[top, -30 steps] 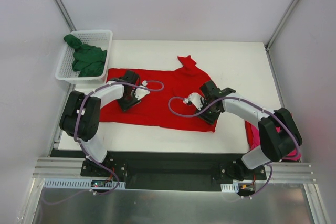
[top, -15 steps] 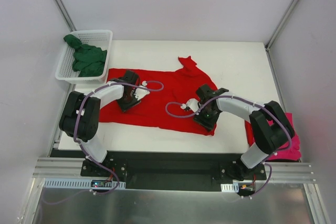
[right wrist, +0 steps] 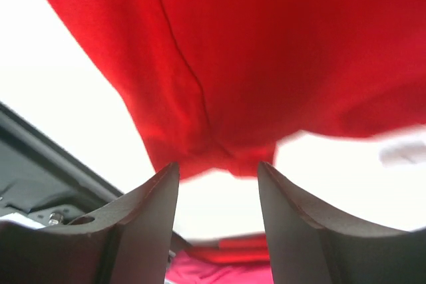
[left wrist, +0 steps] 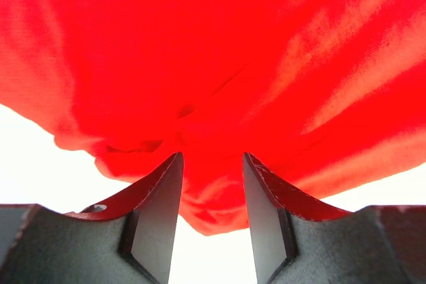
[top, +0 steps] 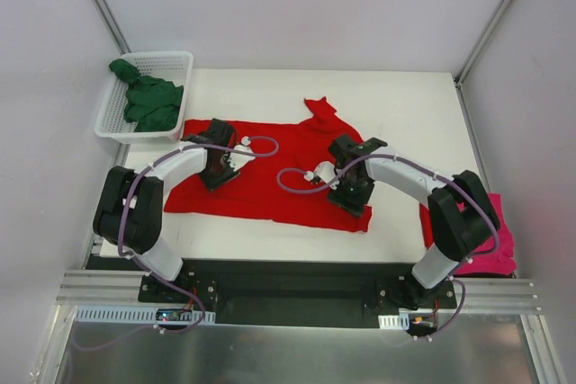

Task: Fold and stack the t-shirts
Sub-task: Fold the flattened tshirt in 1/3 of the way

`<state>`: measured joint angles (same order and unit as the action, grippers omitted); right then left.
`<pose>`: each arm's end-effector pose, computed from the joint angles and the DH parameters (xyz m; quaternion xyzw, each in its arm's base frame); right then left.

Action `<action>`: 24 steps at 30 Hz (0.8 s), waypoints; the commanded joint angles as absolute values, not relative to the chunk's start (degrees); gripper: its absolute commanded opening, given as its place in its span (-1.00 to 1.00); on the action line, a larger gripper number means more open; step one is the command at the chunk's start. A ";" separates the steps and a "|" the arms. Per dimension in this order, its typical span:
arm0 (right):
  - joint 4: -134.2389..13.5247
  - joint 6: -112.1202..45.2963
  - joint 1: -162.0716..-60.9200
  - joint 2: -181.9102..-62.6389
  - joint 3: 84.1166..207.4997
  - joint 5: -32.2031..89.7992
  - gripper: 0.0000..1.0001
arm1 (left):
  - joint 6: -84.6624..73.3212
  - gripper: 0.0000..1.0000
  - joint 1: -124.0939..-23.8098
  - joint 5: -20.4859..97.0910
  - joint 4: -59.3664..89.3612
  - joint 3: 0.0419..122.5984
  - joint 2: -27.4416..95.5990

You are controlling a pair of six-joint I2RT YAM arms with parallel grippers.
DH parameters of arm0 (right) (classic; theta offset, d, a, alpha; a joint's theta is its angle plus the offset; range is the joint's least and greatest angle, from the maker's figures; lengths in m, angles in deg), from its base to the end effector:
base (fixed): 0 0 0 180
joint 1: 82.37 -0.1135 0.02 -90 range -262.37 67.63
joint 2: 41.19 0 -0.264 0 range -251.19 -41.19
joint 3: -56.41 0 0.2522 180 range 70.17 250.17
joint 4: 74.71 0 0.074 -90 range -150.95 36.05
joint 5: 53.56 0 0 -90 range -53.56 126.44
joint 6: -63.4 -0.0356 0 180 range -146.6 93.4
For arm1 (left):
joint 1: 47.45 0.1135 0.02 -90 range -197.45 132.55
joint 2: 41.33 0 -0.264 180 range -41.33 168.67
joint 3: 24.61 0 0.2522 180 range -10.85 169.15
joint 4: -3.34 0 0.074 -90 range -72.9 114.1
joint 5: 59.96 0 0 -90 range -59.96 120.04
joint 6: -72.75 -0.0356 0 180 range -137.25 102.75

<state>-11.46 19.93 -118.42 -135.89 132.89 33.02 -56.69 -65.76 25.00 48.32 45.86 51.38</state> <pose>0.2392 0.1768 0.1894 -0.6594 0.7475 0.0228 0.0767 0.2937 -0.0939 0.1808 0.4653 0.8618 0.0785 0.1860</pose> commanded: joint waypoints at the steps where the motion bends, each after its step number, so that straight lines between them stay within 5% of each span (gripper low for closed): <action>1: -2.86 20.94 -118.67 -130.05 140.30 35.12 0.08 | -54.43 -0.17 -65.56 23.72 50.06 51.19 46.30; 16: -22.70 24.91 -115.25 -138.48 144.53 35.38 0.10 | -56.36 -0.17 -64.42 20.73 46.19 48.49 48.50; 24: -20.70 24.55 -113.66 -144.81 147.61 34.86 0.10 | -59.61 -0.17 -59.77 20.11 44.35 47.07 51.22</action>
<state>-20.88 23.86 -113.77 -144.44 144.96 34.96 -57.32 -62.06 21.83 45.70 47.10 49.37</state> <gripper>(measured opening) 0.550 0.415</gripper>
